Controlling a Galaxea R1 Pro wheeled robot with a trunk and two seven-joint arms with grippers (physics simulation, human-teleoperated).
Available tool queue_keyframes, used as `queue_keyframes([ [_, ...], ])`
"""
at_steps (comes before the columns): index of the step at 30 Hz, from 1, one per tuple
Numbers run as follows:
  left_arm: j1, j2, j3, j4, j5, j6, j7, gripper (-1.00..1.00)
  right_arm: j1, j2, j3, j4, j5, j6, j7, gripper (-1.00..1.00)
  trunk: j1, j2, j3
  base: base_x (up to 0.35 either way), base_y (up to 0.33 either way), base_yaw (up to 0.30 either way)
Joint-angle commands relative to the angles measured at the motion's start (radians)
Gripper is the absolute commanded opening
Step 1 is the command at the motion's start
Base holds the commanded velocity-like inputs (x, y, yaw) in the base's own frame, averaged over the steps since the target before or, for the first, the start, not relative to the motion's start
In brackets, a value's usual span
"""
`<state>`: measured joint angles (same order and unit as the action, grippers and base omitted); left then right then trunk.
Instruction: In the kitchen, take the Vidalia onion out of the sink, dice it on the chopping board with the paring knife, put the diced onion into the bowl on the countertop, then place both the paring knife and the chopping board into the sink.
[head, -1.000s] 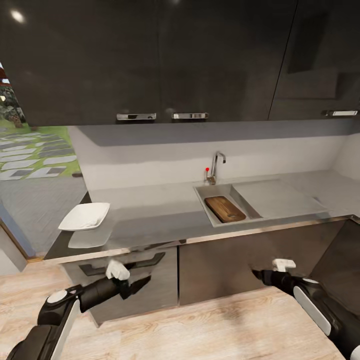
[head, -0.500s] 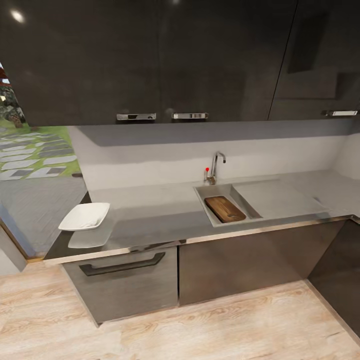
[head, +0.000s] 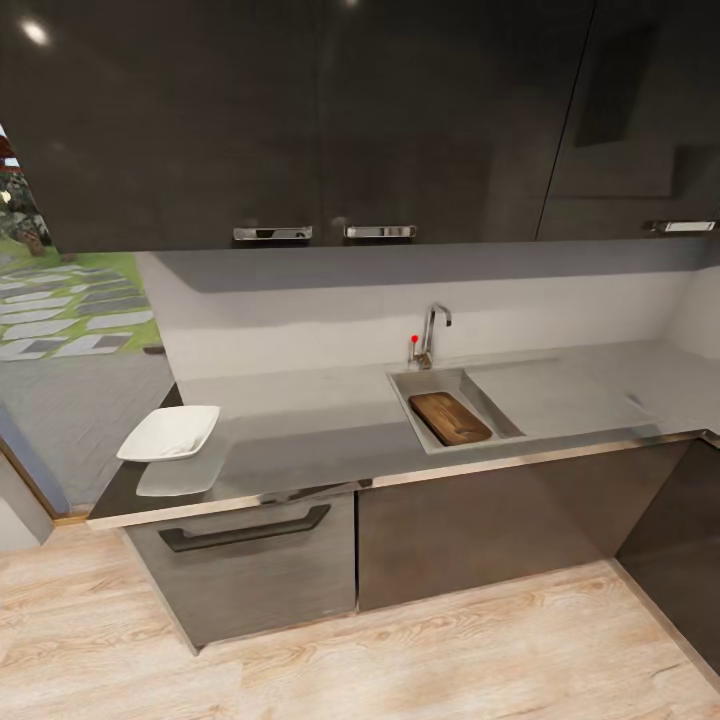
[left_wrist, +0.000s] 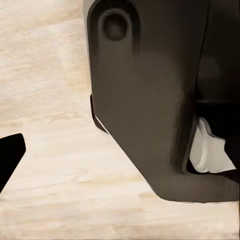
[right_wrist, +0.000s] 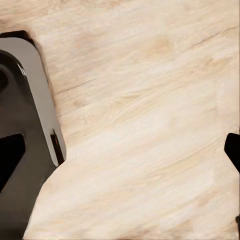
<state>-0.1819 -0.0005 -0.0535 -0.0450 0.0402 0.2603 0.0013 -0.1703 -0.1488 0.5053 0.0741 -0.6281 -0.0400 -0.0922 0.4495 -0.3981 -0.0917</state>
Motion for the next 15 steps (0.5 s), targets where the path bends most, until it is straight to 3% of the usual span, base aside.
queue_keyframes([
  [1,0.001,0.0,-0.006,0.003,0.004,0.024,0.002,1.0,0.01,0.008,0.007,0.002,-0.007,-0.004,-0.006,1.0,0.001,-0.002,-0.002,0.0,0.0,0.0],
  [5,0.046,-0.002,-0.005,0.02,0.005,0.066,0.009,1.0,0.073,0.055,0.007,0.003,-0.007,0.0,-0.029,1.0,0.001,-0.002,-0.002,0.0,0.0,0.0],
  [15,0.054,-0.019,-0.004,0.019,0.006,-0.023,0.009,1.0,0.082,0.064,0.009,0.0,-0.008,-0.009,-0.03,1.0,0.001,-0.002,-0.002,0.0,0.0,0.0],
])
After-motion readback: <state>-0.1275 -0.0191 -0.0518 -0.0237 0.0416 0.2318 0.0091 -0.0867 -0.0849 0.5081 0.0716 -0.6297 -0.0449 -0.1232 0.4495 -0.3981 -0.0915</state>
